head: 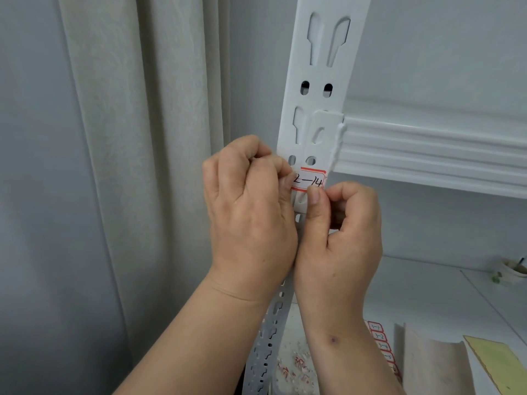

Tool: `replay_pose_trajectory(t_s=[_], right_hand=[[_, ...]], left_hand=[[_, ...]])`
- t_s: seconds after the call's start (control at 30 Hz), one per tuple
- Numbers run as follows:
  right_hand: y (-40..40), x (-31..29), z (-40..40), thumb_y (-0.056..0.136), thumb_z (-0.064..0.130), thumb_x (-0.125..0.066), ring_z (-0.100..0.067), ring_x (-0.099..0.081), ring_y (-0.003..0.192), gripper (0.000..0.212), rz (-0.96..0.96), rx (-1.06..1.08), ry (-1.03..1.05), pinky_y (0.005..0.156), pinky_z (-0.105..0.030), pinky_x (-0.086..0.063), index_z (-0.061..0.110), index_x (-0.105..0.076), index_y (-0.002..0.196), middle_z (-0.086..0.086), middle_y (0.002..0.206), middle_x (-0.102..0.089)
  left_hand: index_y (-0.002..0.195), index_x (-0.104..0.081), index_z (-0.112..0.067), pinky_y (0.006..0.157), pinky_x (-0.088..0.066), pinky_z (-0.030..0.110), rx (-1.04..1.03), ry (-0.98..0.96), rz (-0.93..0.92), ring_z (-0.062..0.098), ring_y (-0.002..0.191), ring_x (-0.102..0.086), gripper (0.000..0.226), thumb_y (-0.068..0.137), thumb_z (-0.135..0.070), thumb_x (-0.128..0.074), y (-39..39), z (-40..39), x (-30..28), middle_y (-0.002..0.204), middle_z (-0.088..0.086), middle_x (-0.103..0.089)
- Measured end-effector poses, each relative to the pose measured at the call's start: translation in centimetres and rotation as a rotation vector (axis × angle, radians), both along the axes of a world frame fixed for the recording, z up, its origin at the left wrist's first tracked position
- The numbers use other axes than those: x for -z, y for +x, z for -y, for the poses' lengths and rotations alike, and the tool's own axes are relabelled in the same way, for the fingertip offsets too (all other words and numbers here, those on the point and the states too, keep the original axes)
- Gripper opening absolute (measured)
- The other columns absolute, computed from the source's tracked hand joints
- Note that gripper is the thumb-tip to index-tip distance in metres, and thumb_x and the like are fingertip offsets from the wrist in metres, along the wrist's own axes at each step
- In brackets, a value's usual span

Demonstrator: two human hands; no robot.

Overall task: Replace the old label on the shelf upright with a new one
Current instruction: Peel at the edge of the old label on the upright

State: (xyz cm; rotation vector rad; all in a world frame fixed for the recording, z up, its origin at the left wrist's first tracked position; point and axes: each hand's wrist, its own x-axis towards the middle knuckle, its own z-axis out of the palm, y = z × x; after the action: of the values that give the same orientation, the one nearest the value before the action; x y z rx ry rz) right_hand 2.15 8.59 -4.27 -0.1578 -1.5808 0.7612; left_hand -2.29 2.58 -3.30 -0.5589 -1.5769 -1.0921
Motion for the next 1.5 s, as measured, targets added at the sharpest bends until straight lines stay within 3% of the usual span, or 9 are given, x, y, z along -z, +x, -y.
replay_pose_trajectory(t_s=[0.17,0.3,0.5,0.83,0.9,1.03,1.23,1.33,1.5], right_hand=[[0.0,0.1,0.0,0.093,0.025,-0.055,-0.006,-0.047,0.070,0.014,-0.001,0.007,0.013,0.064,-0.004,-0.035,0.030,-0.042,0.087,0.013,0.078,-0.048],[-0.1,0.1,0.0,0.093,0.027,-0.054,-0.007,-0.048,0.070,0.015,0.007,0.023,0.013,0.063,-0.004,-0.035,0.032,-0.041,0.087,0.011,0.079,-0.049],[-0.2,0.2,0.0,0.093,0.027,-0.053,-0.008,-0.048,0.070,0.013,0.004,0.023,0.000,0.063,-0.006,-0.036,0.030,-0.042,0.088,0.008,0.080,-0.051],[-0.2,0.3,-0.1,0.093,0.026,-0.054,-0.007,-0.047,0.071,0.013,-0.004,0.018,0.005,0.065,-0.005,-0.035,0.030,-0.042,0.088,0.008,0.080,-0.050],[-0.2,0.3,-0.1,0.094,0.026,-0.053,-0.007,-0.047,0.071,0.011,-0.003,0.015,0.010,0.064,-0.006,-0.036,0.029,-0.043,0.088,0.007,0.081,-0.051],[-0.3,0.4,-0.2,0.093,0.028,-0.052,-0.008,-0.047,0.071,0.008,-0.001,0.018,0.020,0.063,-0.008,-0.037,0.027,-0.045,0.088,0.005,0.081,-0.051],[-0.6,0.6,-0.3,0.094,0.028,-0.052,-0.006,-0.046,0.071,0.011,-0.012,0.013,0.015,0.064,-0.005,-0.036,0.018,-0.052,0.088,0.004,0.083,-0.051],[-0.7,0.7,-0.3,0.094,0.028,-0.051,-0.005,-0.046,0.071,0.012,-0.018,0.012,0.008,0.064,-0.005,-0.036,0.017,-0.053,0.089,0.004,0.083,-0.050],[-0.8,0.8,-0.3,0.094,0.026,-0.051,-0.004,-0.046,0.072,0.010,-0.028,0.022,0.020,0.066,-0.002,-0.034,0.017,-0.052,0.090,0.005,0.083,-0.049]], left_hand=[[0.085,-0.065,-0.007,0.094,-0.026,0.009,0.091,-0.012,0.088,0.009,0.102,-0.034,0.013,0.091,-0.015,-0.056,0.3,0.0,0.7,0.110,-0.002,-0.044],[0.088,-0.064,-0.012,0.097,-0.026,0.004,0.188,0.065,0.172,0.005,0.103,-0.037,0.010,0.089,-0.019,-0.056,1.2,0.4,1.6,0.111,-0.004,-0.045],[0.097,-0.060,-0.027,0.095,-0.039,0.018,0.239,0.105,0.185,0.002,0.108,-0.045,0.009,0.090,-0.022,-0.058,1.5,0.7,1.9,0.107,-0.011,-0.044],[0.088,-0.072,-0.004,0.074,-0.050,0.044,0.195,0.093,-0.016,0.028,0.088,-0.056,0.003,0.085,-0.002,-0.072,0.1,0.1,1.2,0.098,-0.002,-0.047],[0.087,-0.071,-0.004,0.075,-0.051,0.041,0.215,0.125,-0.006,0.024,0.088,-0.057,0.002,0.086,-0.003,-0.072,0.1,-0.1,1.3,0.095,-0.001,-0.050],[0.090,-0.067,-0.010,0.084,-0.045,0.019,0.245,0.182,0.079,0.011,0.091,-0.055,0.008,0.086,-0.007,-0.073,0.5,-0.2,1.1,0.092,-0.002,-0.059],[0.092,-0.064,-0.016,0.086,-0.043,0.013,0.277,0.174,0.111,0.007,0.092,-0.055,0.015,0.085,-0.007,-0.074,0.7,0.1,0.8,0.093,0.000,-0.059],[0.091,-0.072,-0.007,0.081,-0.047,0.021,0.223,0.123,0.031,0.011,0.089,-0.055,0.007,0.085,-0.003,-0.074,0.4,0.2,1.3,0.091,0.003,-0.056],[0.090,-0.077,-0.007,0.068,-0.050,0.041,0.165,0.101,-0.057,0.024,0.078,-0.058,0.005,0.086,-0.005,-0.075,0.0,0.4,1.7,0.087,0.000,-0.055]])
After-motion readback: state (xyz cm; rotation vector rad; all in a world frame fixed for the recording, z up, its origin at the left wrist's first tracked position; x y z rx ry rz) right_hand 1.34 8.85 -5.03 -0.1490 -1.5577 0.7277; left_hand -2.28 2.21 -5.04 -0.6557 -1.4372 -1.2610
